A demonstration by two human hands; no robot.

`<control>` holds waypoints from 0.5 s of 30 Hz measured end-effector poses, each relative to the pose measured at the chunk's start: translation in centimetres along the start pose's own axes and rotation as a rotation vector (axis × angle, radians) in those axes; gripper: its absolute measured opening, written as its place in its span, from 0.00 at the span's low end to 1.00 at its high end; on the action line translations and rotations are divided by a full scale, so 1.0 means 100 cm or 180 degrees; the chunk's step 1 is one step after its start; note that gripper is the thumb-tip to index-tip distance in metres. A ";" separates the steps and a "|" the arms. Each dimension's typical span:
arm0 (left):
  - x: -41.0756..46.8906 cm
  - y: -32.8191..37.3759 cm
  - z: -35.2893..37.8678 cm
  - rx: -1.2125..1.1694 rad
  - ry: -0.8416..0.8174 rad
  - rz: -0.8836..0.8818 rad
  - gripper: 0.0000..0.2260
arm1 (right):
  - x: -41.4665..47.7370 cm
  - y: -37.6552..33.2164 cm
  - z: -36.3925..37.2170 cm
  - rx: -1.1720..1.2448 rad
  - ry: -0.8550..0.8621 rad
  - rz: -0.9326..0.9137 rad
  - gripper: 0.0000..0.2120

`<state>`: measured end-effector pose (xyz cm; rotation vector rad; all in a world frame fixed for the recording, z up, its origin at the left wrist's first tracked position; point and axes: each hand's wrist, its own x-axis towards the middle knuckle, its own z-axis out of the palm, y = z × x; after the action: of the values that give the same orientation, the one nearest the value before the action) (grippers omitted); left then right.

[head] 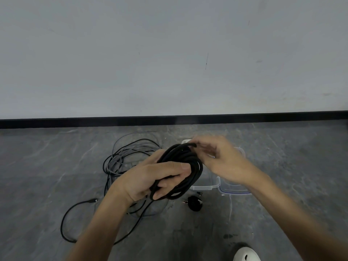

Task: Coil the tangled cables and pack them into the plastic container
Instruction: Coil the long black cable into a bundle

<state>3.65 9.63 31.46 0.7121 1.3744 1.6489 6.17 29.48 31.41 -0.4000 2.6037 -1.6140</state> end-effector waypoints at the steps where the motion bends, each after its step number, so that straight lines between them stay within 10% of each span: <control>1: 0.000 0.000 0.000 0.0005 -0.0025 0.0009 0.21 | -0.001 -0.002 -0.001 0.0206 -0.0058 0.0099 0.10; 15: -0.005 0.006 0.001 -0.0832 -0.0127 0.0181 0.21 | -0.005 -0.003 0.026 0.0005 -0.0786 0.0667 0.03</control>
<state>3.84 9.28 32.09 0.6313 1.0930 1.8079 7.19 27.21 30.44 -0.2935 2.3724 -1.4027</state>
